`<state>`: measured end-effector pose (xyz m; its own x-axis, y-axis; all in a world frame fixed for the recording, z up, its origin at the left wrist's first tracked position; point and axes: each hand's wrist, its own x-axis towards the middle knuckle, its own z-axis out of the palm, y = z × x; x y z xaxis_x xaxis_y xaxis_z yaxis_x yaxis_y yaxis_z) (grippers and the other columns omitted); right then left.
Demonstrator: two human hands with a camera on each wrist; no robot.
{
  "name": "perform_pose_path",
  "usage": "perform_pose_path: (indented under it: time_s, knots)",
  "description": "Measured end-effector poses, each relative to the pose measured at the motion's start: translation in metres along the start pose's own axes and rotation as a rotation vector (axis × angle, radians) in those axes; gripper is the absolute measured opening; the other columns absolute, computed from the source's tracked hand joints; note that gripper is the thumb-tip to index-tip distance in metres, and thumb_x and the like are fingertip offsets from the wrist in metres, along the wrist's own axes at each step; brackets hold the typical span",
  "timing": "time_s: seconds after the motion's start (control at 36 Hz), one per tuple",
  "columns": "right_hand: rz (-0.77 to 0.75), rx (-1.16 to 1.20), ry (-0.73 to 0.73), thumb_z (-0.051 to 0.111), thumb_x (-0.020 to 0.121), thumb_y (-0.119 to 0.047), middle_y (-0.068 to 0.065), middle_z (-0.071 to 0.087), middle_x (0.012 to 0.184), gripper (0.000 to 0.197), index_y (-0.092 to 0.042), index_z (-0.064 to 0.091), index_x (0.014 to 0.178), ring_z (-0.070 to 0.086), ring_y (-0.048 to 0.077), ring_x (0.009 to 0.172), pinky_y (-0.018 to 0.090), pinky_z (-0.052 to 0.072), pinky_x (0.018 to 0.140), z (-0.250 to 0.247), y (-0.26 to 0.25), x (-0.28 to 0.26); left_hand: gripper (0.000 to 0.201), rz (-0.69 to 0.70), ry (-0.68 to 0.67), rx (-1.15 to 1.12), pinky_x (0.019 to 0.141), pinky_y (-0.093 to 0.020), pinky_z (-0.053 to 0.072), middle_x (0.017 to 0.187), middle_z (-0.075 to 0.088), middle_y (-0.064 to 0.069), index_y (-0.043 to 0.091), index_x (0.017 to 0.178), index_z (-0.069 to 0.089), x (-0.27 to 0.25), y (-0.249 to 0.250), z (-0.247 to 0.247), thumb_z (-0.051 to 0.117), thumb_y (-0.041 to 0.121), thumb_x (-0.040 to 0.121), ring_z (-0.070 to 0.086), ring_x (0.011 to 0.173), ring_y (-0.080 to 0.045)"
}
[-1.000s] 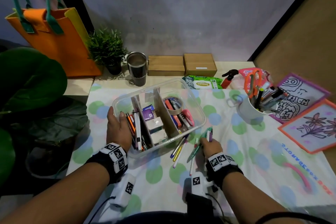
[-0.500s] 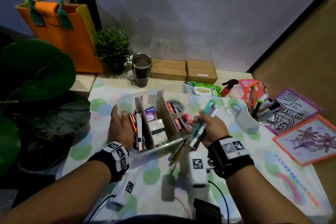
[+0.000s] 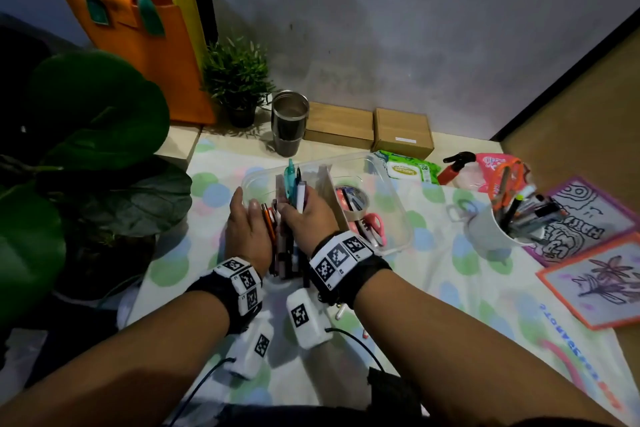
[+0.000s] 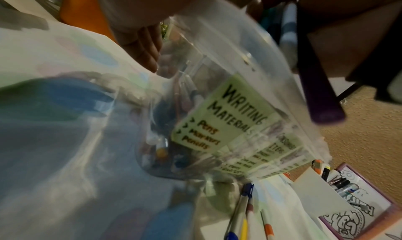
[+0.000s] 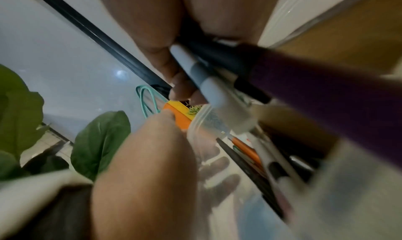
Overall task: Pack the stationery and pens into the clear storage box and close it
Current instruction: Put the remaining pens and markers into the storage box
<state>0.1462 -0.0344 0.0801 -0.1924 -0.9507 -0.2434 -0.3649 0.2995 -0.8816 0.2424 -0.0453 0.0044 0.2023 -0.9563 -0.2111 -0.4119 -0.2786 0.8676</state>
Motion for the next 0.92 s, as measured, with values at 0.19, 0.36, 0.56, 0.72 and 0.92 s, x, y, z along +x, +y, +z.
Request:
perform_pose_path:
  time_s: [0.19,0.36,0.56,0.72,0.92]
  knots:
    - [-0.047,0.118,0.106,0.054,0.092,-0.014,0.003,0.057,0.070,0.005,-0.014,0.049,0.091,0.055,0.000,0.044,0.014,0.048,0.048,0.001,-0.023,0.030,0.056,0.016,0.016,-0.019,0.109,-0.043,0.035,0.147,0.042,-0.016,0.024,0.147,0.024,-0.001,0.001,0.000,0.020,0.046,0.095,0.044,0.131,-0.035]
    - [0.132,-0.163,-0.088,0.058,0.088,-0.015,0.018,0.066,0.103,0.021,-0.007,0.058,0.107,0.063,0.032,0.091,0.035,0.052,0.082,0.014,-0.006,0.034,0.068,0.013,0.018,-0.066,0.107,-0.044,0.037,0.143,0.047,-0.016,0.026,0.146,0.026,0.001,0.000,0.000,0.016,0.055,0.085,0.047,0.128,-0.034]
    - [0.154,-0.359,-0.232,0.055,0.090,-0.014,0.020,0.063,0.117,0.033,-0.004,0.055,0.121,0.061,0.034,0.106,0.030,0.046,0.081,0.021,0.004,0.021,0.063,-0.001,0.022,-0.109,0.108,-0.040,0.036,0.144,0.045,-0.016,0.024,0.146,0.028,0.001,0.000,0.001,0.019,0.047,0.089,0.045,0.130,-0.033]
    - [0.226,-0.510,-0.260,0.061,0.088,-0.020,0.017,0.062,0.120,0.038,-0.003,0.054,0.121,0.060,0.032,0.110,0.030,0.046,0.082,0.026,0.005,0.022,0.061,-0.005,0.018,-0.111,0.109,-0.039,0.032,0.146,0.042,-0.015,0.024,0.147,0.027,0.001,-0.001,0.000,0.019,0.048,0.091,0.042,0.133,-0.032]
    - [0.163,-0.635,-0.269,0.060,0.087,-0.019,0.019,0.065,0.113,0.032,0.003,0.062,0.112,0.061,0.031,0.108,0.031,0.049,0.085,0.016,0.006,0.016,0.046,-0.015,0.021,-0.086,0.110,-0.035,0.029,0.149,0.039,-0.014,0.023,0.148,0.026,0.002,-0.001,0.001,0.022,0.032,0.102,0.038,0.136,-0.031]
